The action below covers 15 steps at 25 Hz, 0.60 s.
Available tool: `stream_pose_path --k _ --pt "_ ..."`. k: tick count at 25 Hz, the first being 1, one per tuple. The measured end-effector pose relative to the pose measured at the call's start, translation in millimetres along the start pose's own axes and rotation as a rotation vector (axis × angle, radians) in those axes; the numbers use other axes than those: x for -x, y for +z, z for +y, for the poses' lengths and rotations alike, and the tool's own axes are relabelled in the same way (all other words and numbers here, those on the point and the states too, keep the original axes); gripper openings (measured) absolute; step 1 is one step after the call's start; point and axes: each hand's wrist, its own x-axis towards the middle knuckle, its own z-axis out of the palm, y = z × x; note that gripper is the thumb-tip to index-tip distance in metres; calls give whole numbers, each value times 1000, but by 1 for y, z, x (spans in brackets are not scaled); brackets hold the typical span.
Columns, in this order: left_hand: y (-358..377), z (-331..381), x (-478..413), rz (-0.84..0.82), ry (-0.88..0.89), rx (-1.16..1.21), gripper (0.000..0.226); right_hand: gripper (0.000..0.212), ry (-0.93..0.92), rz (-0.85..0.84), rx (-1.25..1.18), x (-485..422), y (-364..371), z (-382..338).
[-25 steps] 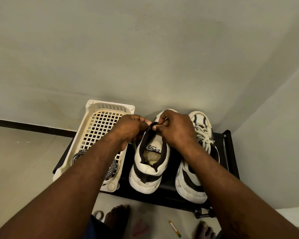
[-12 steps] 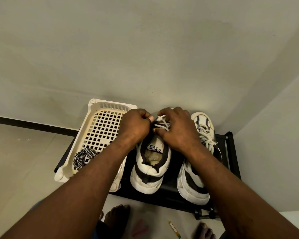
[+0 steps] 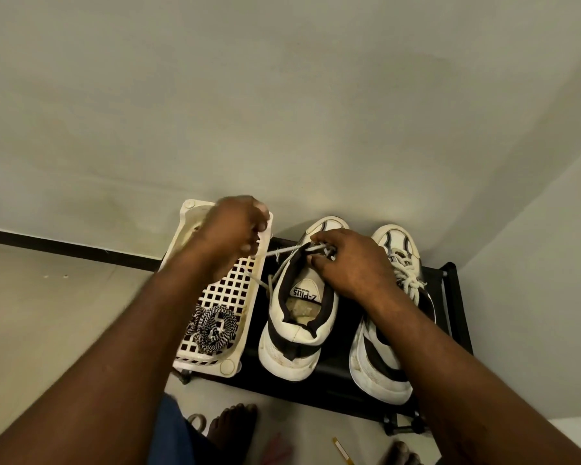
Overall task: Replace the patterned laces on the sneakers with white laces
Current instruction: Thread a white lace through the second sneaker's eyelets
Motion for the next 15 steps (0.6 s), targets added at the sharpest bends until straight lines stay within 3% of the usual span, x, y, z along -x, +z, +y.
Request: stream_pose_path --k 2,4,6,8,10,12,14,15 --pt "14 -15 -5 12 80 -755 22 50 0 -2 8 0 2 -1" --pt "30 -26 -8 -88 129 -1049 26 53 8 2 9 -1 3 -3" --pt "36 -28 -12 -82 188 -1130 27 56 17 5 12 -1 4 -4" --pt "34 -23 -8 -45 225 -929 25 54 25 -2 24 -1 4 -4" --pt "28 -9 4 -113 181 -249 28 53 27 -9 41 0 3 -3" --pt "11 12 17 -320 126 418 30 53 27 -14 45 0 2 -5" --pt "-5 29 27 -434 77 548 29 52 34 -18 26 1 2 -5" --pt "-11 31 28 -387 39 398 30 52 35 -21 17 1 2 -5"
